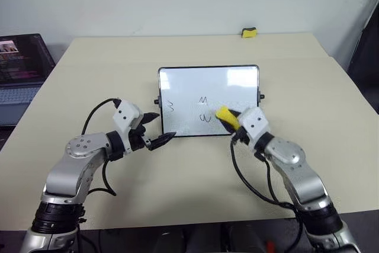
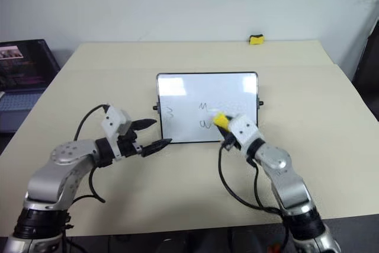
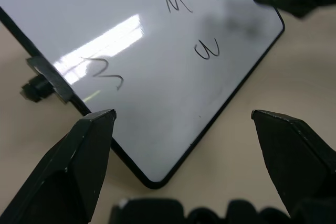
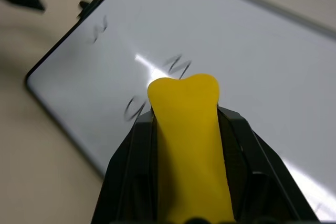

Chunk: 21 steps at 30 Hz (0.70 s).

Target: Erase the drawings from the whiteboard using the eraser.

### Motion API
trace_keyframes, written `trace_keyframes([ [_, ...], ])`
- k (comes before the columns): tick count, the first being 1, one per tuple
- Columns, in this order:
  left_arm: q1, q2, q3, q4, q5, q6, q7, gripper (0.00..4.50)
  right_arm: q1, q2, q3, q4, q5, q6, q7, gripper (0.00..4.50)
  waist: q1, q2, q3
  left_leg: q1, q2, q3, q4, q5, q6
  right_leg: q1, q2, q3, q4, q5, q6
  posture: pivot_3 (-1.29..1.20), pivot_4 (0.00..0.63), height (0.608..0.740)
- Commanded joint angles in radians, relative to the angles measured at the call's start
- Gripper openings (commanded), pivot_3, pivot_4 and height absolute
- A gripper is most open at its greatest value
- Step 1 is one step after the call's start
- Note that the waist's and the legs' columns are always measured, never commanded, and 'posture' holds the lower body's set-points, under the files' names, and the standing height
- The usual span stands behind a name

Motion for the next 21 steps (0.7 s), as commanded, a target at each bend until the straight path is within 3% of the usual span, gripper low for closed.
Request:
trace_keyframes([
  [1, -0.022, 0.03, -0.012, -0.044, -0.009, 0.02, -0.022, 4.5, -0.108, 0.026, 0.004, 0.118, -0.043, -0.068, -0.036, 1.23, -0.001, 0.0, 0.0, 0.0, 0.0, 0.0, 0.0, 0.0, 0.0, 0.0, 0.0, 0.0, 0.0, 0.0, 0.0, 0.0, 0.15, 0.74],
  [10, -0.083, 0.005, -0.006, -0.033, -0.003, -0.004, 0.004, 4.5, -0.24, 0.071, 0.005, 0.358, -0.086, -0.173, -0.072, 1.23, -0.001, 0.0, 0.0, -0.001, 0.0, 0.0, 0.0, 0.0, 0.0, 0.0, 0.0, 0.0, -0.001, 0.0, 0.0, 0.0, 0.15, 0.74],
  [21, -0.079, 0.014, 0.0, -0.023, 0.001, -0.014, -0.005, 4.5, -0.139, 0.073, 0.104, 0.363, -0.125, -0.179, 0.024, 1.23, -0.008, 0.0, 0.0, 0.0, 0.0, 0.0, 0.0, 0.0, 0.0, -0.001, 0.0, 0.001, 0.0, 0.0, 0.0, 0.0, 0.15, 0.74],
])
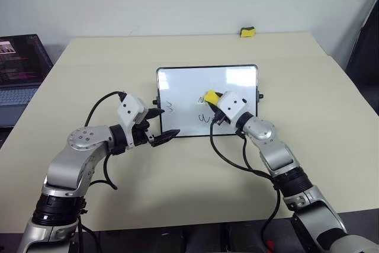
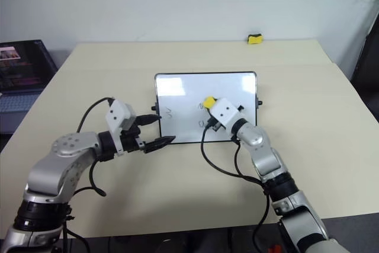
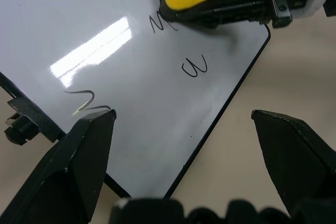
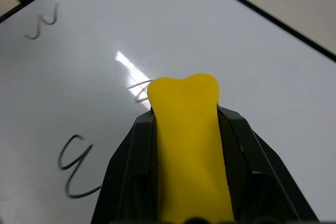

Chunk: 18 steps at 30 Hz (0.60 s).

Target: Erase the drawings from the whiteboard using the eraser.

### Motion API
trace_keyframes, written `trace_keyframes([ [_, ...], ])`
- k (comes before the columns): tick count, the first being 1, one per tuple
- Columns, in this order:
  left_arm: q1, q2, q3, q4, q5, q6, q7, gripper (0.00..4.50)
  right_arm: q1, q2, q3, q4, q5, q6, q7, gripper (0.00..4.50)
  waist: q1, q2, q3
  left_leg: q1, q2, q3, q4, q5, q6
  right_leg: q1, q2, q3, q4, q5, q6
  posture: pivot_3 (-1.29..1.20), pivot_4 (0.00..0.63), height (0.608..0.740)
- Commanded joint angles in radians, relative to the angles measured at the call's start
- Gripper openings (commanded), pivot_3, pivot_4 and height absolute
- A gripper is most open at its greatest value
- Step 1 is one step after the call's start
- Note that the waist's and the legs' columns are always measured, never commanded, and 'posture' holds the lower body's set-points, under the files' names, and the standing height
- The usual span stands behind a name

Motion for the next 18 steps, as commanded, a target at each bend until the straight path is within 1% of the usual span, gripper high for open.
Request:
trace_keyframes([
  [1, -0.009, 0.009, 0.023, -0.013, 0.001, -0.027, -0.002, 4.5, 0.025, -0.017, 0.032, -0.032, -0.019, 0.018, 0.047, 1.23, 0.0, 0.0, 0.0, 0.0, 0.0, 0.0, 0.0, 0.0, 0.0, 0.0, 0.0, 0.0, 0.0, 0.0, 0.0, 0.0, 0.15, 0.74],
  [5, -0.007, 0.017, 0.03, 0.004, 0.011, -0.028, 0.005, 4.5, 0.053, -0.059, 0.066, -0.063, -0.035, 0.026, 0.113, 1.23, 0.0, 0.0, 0.0, 0.0, 0.0, 0.0, 0.0, 0.0, 0.0, 0.0, 0.0, 0.0, 0.0, 0.0, 0.0, 0.0, 0.15, 0.74],
  [9, -0.002, 0.023, 0.038, 0.019, 0.015, -0.021, 0.018, 4.5, 0.052, -0.076, 0.046, -0.102, -0.028, -0.013, 0.116, 1.23, 0.001, 0.0, 0.0, 0.0, 0.0, -0.001, 0.0, 0.0, 0.0, 0.0, 0.0, 0.0, 0.0, 0.0, 0.0, 0.0, 0.15, 0.74],
  [14, 0.007, 0.03, 0.048, 0.033, 0.02, -0.021, 0.025, 4.5, -0.021, -0.049, -0.06, -0.135, 0.036, -0.142, 0.049, 1.23, -0.001, 0.0, 0.0, 0.0, 0.0, 0.0, 0.0, 0.0, 0.0, 0.0, 0.0, 0.0, 0.0, 0.0, 0.0, 0.0, 0.15, 0.74],
  [18, 0.012, 0.032, 0.051, 0.029, 0.017, -0.019, 0.024, 4.5, -0.109, -0.032, -0.087, -0.034, 0.006, -0.171, -0.008, 1.23, 0.0, 0.0, 0.0, 0.0, 0.0, -0.001, 0.0, 0.0, 0.0, 0.0, 0.0, 0.0, 0.0, 0.0, 0.0, 0.0, 0.15, 0.74],
])
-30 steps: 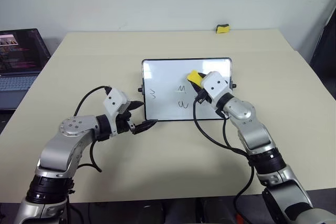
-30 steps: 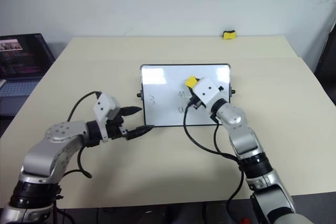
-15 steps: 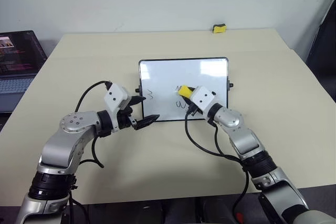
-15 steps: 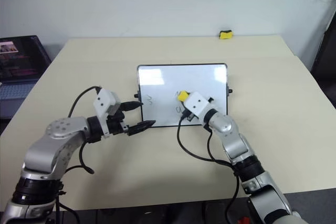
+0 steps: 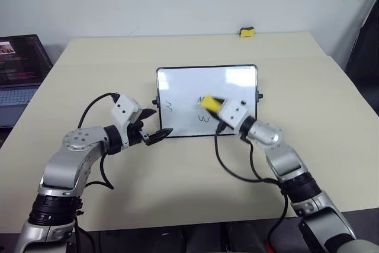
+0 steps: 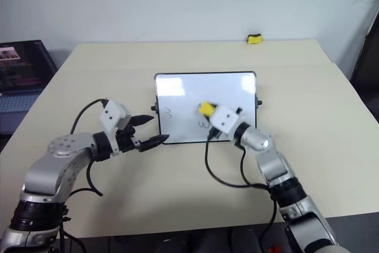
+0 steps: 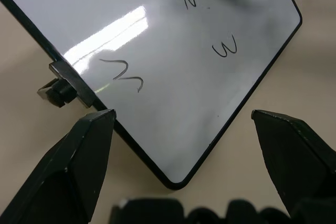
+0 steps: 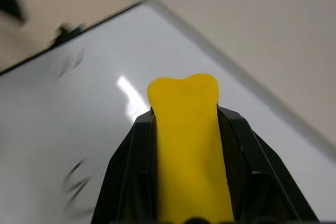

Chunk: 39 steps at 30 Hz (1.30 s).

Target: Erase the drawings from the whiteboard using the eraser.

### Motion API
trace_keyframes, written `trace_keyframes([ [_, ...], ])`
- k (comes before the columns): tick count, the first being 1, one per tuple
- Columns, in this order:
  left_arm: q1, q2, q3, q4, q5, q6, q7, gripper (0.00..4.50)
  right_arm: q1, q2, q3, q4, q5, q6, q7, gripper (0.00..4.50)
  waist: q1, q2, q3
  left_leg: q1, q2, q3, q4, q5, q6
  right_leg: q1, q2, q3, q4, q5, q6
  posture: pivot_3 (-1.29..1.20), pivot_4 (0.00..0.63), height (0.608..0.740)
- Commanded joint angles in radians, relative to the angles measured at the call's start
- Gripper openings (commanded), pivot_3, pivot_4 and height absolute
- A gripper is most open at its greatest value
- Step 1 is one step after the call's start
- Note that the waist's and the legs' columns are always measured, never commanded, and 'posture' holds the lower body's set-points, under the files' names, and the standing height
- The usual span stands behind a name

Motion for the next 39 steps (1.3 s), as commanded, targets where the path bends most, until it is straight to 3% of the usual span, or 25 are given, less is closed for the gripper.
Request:
trace_keyframes([
  [1, 0.001, 0.015, 0.029, -0.022, -0.002, -0.012, 0.0, 4.5, -0.071, 0.014, -0.014, 0.077, -0.026, -0.038, -0.049, 1.23, 0.0, 0.0, 0.0, 0.0, 0.0, 0.0, 0.0, 0.0, 0.0, 0.0, 0.0, 0.0, 0.0, 0.0, 0.0, 0.0, 0.15, 0.74],
  [10, 0.013, 0.015, 0.034, -0.052, -0.01, 0.002, 0.002, 4.5, -0.116, 0.052, 0.062, 0.251, -0.103, 0.014, -0.037, 1.23, 0.0, 0.0, 0.0, 0.0, 0.0, 0.001, 0.0, 0.0, 0.0, -0.001, 0.0, 0.001, 0.0, 0.0, 0.0, 0.0, 0.15, 0.74],
  [24, 0.001, 0.01, 0.023, -0.058, -0.014, 0.01, -0.004, 4.5, 0.036, -0.049, 0.16, 0.091, -0.099, 0.089, 0.212, 1.23, 0.001, -0.001, -0.002, 0.002, 0.0, 0.0, 0.001, 0.0, 0.001, 0.001, 0.0, 0.0, 0.003, 0.001, -0.001, 0.0, 0.15, 0.74],
  [28, 0.001, 0.011, 0.022, -0.058, -0.015, 0.011, -0.007, 4.5, 0.019, -0.017, 0.115, 0.04, -0.041, -0.002, 0.183, 1.23, 0.0, 0.0, -0.002, 0.002, 0.0, 0.0, 0.001, 0.0, 0.0, 0.0, 0.0, 0.0, 0.004, 0.001, -0.001, 0.0, 0.15, 0.74],
  [31, 0.003, 0.011, 0.021, -0.06, -0.017, 0.013, -0.009, 4.5, -0.029, 0.016, 0.056, 0.058, -0.043, -0.038, 0.085, 1.22, 0.0, 0.0, -0.002, 0.001, 0.0, 0.0, 0.001, 0.001, -0.002, 0.0, 0.0, 0.0, 0.004, 0.001, -0.001, 0.0, 0.15, 0.74],
  [34, 0.007, 0.009, 0.018, -0.066, -0.018, 0.014, -0.01, 4.5, -0.084, 0.034, 0.019, 0.118, -0.08, -0.025, -0.021, 1.22, 0.001, 0.0, -0.002, 0.001, 0.0, 0.0, 0.001, 0.001, -0.002, -0.001, 0.0, 0.001, 0.004, 0.001, -0.001, 0.0, 0.15, 0.74],
  [39, 0.01, 0.009, 0.017, -0.07, -0.022, 0.015, -0.011, 4.5, -0.091, 0.036, 0.043, 0.183, -0.122, 0.03, -0.042, 1.22, 0.002, -0.001, -0.002, 0.001, 0.0, 0.0, 0.0, 0.001, -0.002, 0.0, 0.0, 0.0, 0.002, 0.001, -0.001, 0.0, 0.15, 0.74],
])
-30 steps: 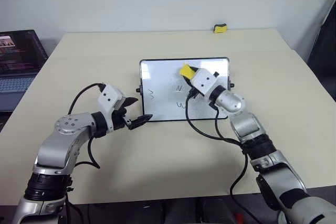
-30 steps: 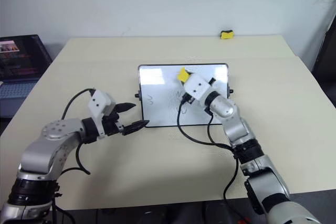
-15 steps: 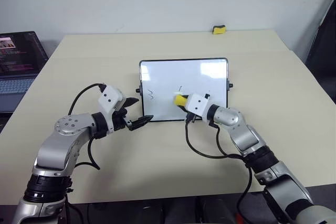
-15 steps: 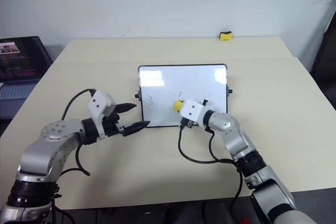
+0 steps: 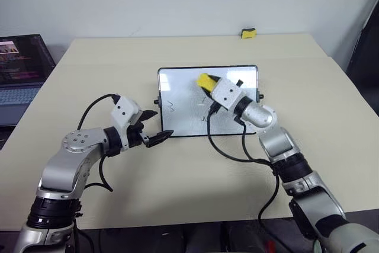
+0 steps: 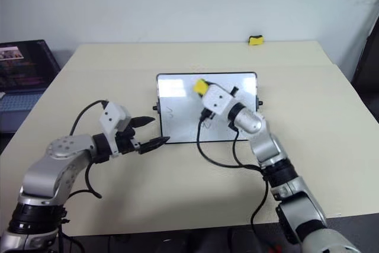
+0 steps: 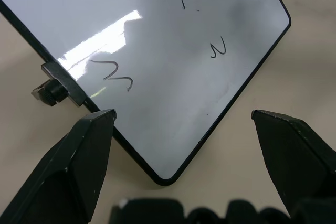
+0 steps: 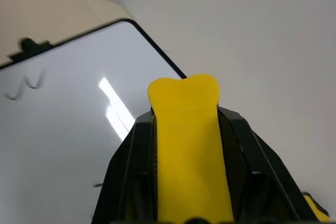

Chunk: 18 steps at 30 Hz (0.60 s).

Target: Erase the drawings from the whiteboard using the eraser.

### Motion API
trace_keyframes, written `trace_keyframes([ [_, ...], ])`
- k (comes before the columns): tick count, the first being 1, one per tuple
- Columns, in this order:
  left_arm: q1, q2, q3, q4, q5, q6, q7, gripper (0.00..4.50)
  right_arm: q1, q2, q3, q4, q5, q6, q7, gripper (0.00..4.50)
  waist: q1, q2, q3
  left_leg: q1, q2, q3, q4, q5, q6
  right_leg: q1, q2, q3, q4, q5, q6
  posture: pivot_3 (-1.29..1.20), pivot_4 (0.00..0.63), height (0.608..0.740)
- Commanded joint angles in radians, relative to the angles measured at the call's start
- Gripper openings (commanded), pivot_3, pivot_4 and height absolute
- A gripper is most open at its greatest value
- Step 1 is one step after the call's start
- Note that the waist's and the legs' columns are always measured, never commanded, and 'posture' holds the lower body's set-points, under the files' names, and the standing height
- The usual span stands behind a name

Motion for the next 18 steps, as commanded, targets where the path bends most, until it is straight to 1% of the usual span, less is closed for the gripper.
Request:
trace_keyframes([
  [1, -0.006, 0.007, 0.011, -0.036, -0.011, -0.001, -0.006, 4.5, 0.015, 0.002, 0.018, 0.021, -0.021, 0.035, 0.003, 1.22, 0.0, 0.0, 0.0, 0.0, 0.0, 0.0, 0.0, 0.0, 0.0, 0.0, 0.0, 0.0, 0.0, 0.0, 0.0, 0.0, 0.15, 0.74],
  [6, 0.001, 0.006, 0.013, -0.042, -0.015, -0.002, -0.006, 4.5, 0.075, -0.023, 0.065, -0.009, -0.027, 0.083, 0.097, 1.22, -0.002, 0.0, 0.0, -0.001, 0.0, 0.0, 0.0, 0.0, 0.0, 0.0, 0.0, 0.0, -0.002, 0.0, 0.0, 0.0, 0.15, 0.74],
  [11, -0.001, 0.005, 0.011, -0.041, -0.016, -0.002, -0.006, 4.5, 0.133, -0.072, 0.117, -0.066, -0.042, 0.109, 0.193, 1.21, -0.002, 0.0, 0.0, 0.0, 0.0, 0.0, 0.0, 0.0, 0.001, 0.001, 0.0, 0.0, -0.001, 0.0, 0.0, 0.0, 0.15, 0.74],
  [15, -0.004, 0.007, 0.009, -0.037, -0.015, -0.004, -0.008, 4.5, 0.147, -0.093, 0.131, -0.091, -0.051, 0.11, 0.208, 1.21, -0.001, 0.0, 0.0, 0.001, 0.0, 0.0, 0.001, -0.001, 0.001, 0.001, 0.0, 0.0, 0.001, 0.0, 0.0, 0.0, 0.15, 0.74],
  [18, -0.003, 0.008, 0.008, -0.035, -0.014, -0.005, -0.011, 4.5, 0.131, -0.07, 0.076, -0.124, -0.02, 0.064, 0.144, 1.21, -0.001, 0.0, 0.0, 0.001, 0.0, 0.0, 0.001, 0.0, 0.001, 0.001, 0.0, 0.0, 0.002, 0.0, 0.0, 0.0, 0.15, 0.74],
])
